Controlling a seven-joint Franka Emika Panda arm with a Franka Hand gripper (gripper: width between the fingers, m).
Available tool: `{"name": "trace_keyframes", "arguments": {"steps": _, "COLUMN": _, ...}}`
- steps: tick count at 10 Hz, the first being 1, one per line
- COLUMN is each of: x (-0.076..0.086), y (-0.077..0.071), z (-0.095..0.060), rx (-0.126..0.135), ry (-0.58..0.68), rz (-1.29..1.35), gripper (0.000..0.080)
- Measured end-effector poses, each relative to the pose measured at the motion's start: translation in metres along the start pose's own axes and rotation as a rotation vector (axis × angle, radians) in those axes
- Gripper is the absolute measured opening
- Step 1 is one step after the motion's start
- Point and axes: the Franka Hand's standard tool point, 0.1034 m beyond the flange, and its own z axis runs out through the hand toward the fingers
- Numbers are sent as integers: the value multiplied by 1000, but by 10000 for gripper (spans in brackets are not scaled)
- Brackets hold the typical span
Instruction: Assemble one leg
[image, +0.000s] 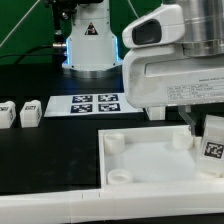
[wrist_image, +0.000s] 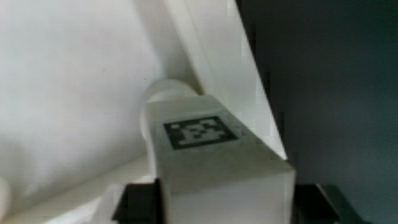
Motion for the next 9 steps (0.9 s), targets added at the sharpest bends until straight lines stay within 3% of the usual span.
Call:
{"name": "trace_keyframes", "arguments": {"steps": 2, "x": 1, "y": 1, "z": 0, "rx": 5, "ry": 1, "rz": 178, "gripper": 316}}
{"name": "trace_keyframes", "arguments": {"steps": 3, "x": -1, "y": 1, "z": 0, "rx": 20, "ry": 23, "rz": 397, "gripper": 316}}
{"name": "trace_keyframes", "arguments": {"steps": 6, "x": 2, "y": 10, "z": 0, "rx": 134, "ry": 39, "rz": 837, "gripper": 316}}
{"name": "trace_keyframes", "arguments": {"steps": 8, "x": 3, "y": 13, "z": 0, "rx": 163, "ry": 39, "rz": 1050, "gripper": 317}}
{"name": "trace_keyframes", "arguments": {"steps": 9, "x": 3, "y": 13, "z": 0, "rx": 163, "ry": 38, "rz": 1067, "gripper": 317}}
